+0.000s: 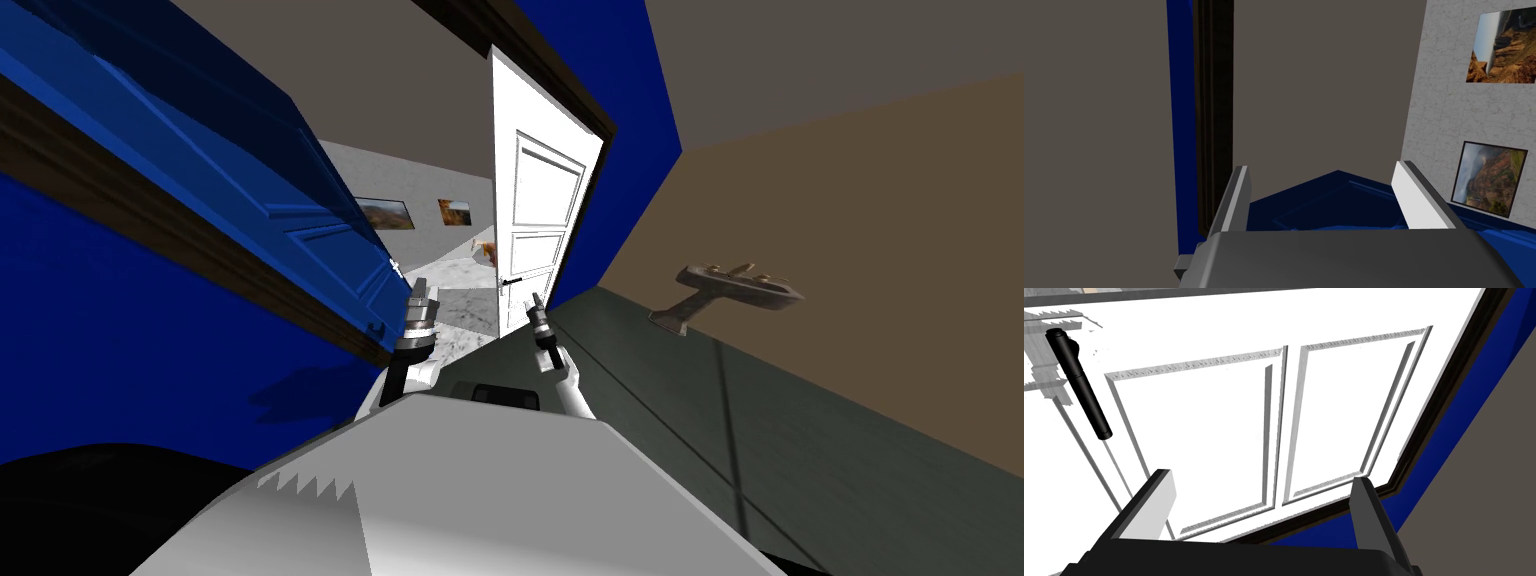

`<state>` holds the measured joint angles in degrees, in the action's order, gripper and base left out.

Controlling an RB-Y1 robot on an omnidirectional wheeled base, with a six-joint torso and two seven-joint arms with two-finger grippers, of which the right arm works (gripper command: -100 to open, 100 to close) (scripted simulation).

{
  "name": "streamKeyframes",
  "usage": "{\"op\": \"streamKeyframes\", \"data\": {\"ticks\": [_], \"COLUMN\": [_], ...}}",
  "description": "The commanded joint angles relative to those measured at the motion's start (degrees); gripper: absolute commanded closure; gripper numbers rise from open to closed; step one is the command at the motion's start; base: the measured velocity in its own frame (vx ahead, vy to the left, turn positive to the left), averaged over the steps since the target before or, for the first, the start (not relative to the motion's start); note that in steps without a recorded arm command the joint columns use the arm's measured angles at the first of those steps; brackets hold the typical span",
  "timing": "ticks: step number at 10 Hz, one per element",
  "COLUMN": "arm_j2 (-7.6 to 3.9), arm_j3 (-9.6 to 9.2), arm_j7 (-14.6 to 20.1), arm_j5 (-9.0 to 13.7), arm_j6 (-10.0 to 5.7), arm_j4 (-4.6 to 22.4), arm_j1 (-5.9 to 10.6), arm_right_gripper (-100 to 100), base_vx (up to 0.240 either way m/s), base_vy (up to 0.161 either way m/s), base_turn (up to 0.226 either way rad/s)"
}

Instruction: Push the door open

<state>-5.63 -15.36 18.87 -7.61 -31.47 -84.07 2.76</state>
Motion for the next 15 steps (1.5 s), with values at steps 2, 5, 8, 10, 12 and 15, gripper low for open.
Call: {"op": "streamKeyframes", "data": {"ticks": [2, 5, 8, 10, 12, 15], "arm_j2": [0.38, 0.34, 0.31, 0.31, 0.33, 0.39], "arm_j3": [-0.74, -1.91, -3.62, -4.17, -5.24, -6.74], "arm_j7": [0.16, 0.83, 1.82, 2.13, 2.75, 3.61], "arm_j5": [-0.21, -0.40, -0.68, -0.77, -0.95, -1.19], "arm_j6": [0.28, 0.68, 1.27, 1.46, 1.83, 2.34], "arm_j4": [3.05, 7.11, 12.46, 14.93, 18.30, 23.75], "arm_j1": [1.76, 4.19, 7.72, 8.86, 11.07, 14.17], "arm_right_gripper": [-100, -100, -100, -100, -100, -100], "base_vx": [0.055, 0.066, 0.076, 0.063, 0.088, 0.098], "base_vy": [-0.022, -0.019, -0.028, -0.025, -0.031, -0.041], "base_turn": [0.002, 0.002, 0.002, 0.002, 0.003, 0.003]}}
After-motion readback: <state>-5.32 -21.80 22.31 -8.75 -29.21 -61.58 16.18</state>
